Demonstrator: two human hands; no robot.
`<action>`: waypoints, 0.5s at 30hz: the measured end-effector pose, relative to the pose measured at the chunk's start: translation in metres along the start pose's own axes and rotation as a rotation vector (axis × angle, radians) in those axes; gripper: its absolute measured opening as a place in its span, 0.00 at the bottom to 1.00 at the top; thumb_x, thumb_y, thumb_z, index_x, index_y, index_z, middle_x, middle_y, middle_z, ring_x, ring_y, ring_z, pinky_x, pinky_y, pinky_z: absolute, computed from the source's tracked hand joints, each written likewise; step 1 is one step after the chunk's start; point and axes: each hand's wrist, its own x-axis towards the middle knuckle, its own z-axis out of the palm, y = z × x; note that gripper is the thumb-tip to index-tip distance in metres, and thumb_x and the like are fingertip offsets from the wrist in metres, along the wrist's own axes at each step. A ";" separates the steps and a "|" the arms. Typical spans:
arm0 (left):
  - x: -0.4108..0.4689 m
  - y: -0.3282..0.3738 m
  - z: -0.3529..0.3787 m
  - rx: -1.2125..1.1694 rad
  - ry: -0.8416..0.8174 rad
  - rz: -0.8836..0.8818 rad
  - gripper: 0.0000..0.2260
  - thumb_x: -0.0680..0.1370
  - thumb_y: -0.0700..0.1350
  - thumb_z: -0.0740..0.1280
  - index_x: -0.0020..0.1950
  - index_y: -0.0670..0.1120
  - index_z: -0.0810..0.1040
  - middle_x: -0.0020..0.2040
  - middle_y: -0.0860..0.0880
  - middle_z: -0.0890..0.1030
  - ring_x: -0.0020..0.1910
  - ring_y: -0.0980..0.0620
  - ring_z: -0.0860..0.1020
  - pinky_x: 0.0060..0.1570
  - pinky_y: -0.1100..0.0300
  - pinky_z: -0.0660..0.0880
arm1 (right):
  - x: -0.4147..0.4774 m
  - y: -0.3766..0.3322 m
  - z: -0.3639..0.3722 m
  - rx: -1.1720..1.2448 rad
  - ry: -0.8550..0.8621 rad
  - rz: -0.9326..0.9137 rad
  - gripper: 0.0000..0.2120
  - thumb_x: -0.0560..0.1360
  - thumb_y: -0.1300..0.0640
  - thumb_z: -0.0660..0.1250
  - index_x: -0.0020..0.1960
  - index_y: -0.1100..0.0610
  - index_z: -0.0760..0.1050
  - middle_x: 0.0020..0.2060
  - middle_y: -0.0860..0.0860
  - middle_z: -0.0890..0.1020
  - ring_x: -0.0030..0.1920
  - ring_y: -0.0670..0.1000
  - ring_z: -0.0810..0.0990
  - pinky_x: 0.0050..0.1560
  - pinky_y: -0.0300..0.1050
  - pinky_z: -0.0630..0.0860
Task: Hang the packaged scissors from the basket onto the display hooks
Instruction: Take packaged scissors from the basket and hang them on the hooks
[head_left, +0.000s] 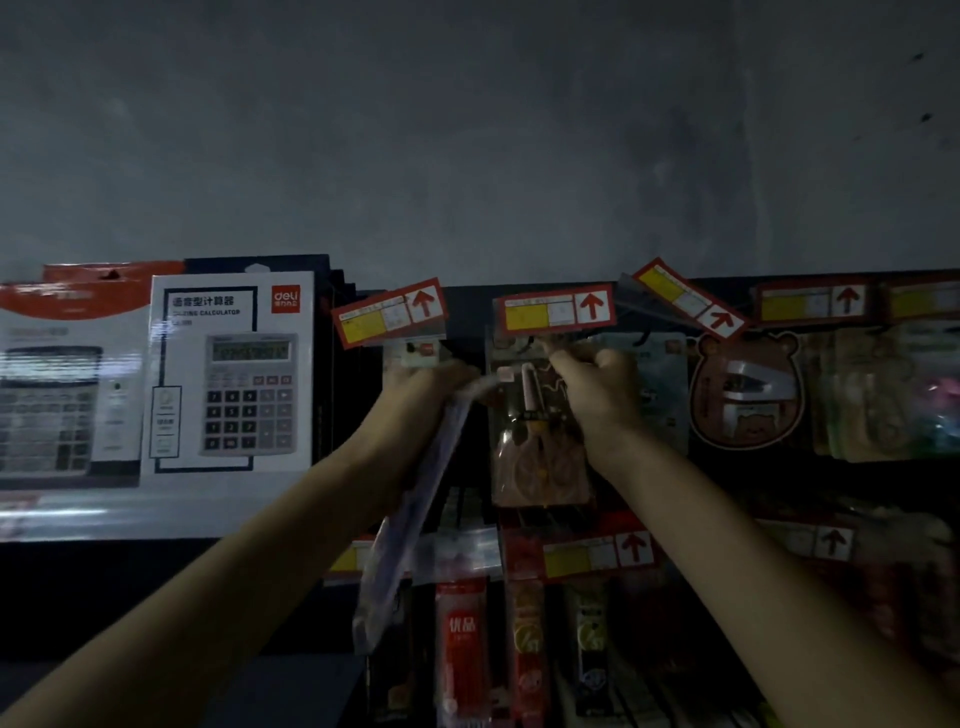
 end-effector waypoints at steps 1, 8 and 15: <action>-0.008 -0.005 0.001 0.111 0.028 0.047 0.14 0.82 0.50 0.64 0.46 0.40 0.79 0.36 0.42 0.75 0.31 0.48 0.73 0.32 0.59 0.71 | -0.002 0.000 -0.002 0.003 -0.023 0.015 0.11 0.77 0.47 0.73 0.51 0.54 0.79 0.46 0.54 0.86 0.48 0.56 0.86 0.54 0.61 0.83; -0.038 -0.016 0.016 0.498 0.201 0.124 0.17 0.79 0.52 0.65 0.38 0.41 0.83 0.32 0.45 0.82 0.32 0.46 0.80 0.36 0.50 0.76 | -0.015 0.008 -0.018 -0.068 -0.041 0.079 0.13 0.76 0.46 0.73 0.48 0.57 0.84 0.44 0.59 0.87 0.47 0.62 0.86 0.51 0.65 0.83; -0.045 -0.026 0.021 0.518 0.203 0.087 0.11 0.74 0.58 0.66 0.46 0.55 0.86 0.39 0.56 0.85 0.40 0.56 0.83 0.46 0.52 0.82 | -0.039 0.024 -0.047 -0.130 -0.169 0.128 0.13 0.77 0.46 0.73 0.48 0.56 0.85 0.43 0.54 0.88 0.47 0.57 0.87 0.56 0.59 0.83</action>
